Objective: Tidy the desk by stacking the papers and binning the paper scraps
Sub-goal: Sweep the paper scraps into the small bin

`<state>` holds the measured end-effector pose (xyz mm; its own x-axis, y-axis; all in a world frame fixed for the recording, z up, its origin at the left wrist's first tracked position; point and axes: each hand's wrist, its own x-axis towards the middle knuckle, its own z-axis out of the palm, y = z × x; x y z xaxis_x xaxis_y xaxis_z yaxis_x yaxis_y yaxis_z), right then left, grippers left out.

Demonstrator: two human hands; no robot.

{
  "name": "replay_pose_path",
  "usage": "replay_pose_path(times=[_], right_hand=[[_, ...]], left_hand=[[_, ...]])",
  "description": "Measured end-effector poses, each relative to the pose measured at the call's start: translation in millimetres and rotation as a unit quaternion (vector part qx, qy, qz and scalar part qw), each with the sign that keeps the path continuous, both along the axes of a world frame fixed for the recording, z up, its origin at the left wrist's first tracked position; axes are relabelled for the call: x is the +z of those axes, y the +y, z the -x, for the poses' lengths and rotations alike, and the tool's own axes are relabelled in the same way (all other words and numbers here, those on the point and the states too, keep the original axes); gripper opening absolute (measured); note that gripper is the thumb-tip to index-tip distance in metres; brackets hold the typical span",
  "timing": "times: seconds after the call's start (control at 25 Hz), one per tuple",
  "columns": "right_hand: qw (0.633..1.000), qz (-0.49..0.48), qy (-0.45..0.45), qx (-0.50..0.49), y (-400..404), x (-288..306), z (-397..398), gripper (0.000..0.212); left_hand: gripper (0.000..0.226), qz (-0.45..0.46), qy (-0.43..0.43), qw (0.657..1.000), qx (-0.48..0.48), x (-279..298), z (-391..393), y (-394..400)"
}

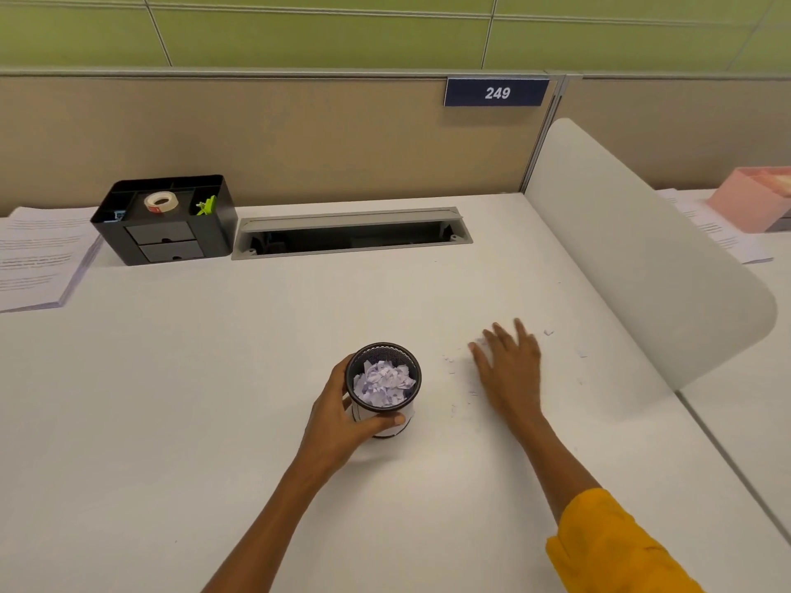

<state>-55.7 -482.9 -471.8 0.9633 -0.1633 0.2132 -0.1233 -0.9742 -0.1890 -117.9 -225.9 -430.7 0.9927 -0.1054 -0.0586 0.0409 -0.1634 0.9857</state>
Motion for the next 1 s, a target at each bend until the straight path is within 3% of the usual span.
replay_pose_path(times=[0.08, 0.2, 0.28, 0.52, 0.68, 0.76, 0.84, 0.92, 1.0], right_hand=[[0.995, -0.042, -0.037, -0.085, -29, -1, 8, 0.064], [0.972, -0.105, 0.041, -0.208, -64, -5, 16, 0.08], [0.966, -0.107, 0.068, -0.223, -74, -8, 16, 0.089], [0.981, -0.078, 0.122, -0.125, -73, -3, -13, 0.087], [0.986, -0.085, 0.137, 0.047, -48, -2, -23, 0.076], [0.981, -0.142, 0.104, 0.08, -43, 0, -25, 0.069], [0.989, -0.14, 0.046, -0.015, -56, 0, -29, 0.07], [0.98, -0.127, 0.066, -0.135, -80, 0, -33, 0.08], [0.972, -0.118, 0.102, -0.176, -97, -3, -38, 0.089]], left_hand=[[0.093, -0.02, -0.004, 1.0, -0.018, -1, 0, 4], [0.098, -0.111, -0.027, 0.992, -0.054, -5, 0, 21], [0.09, -0.178, -0.044, 0.981, -0.067, -11, -3, 35], [0.049, -0.299, -0.103, 0.949, 0.005, -36, -16, 60], [0.036, -0.367, -0.151, 0.918, 0.03, -40, -32, 48], [0.04, -0.394, -0.154, 0.906, 0.018, -42, -40, 44], [0.052, -0.417, -0.141, 0.898, 0.013, -46, -40, 43], [0.078, -0.446, -0.139, 0.884, 0.015, -54, -38, 42], [0.089, -0.465, -0.136, 0.875, 0.013, -57, -37, 43]])
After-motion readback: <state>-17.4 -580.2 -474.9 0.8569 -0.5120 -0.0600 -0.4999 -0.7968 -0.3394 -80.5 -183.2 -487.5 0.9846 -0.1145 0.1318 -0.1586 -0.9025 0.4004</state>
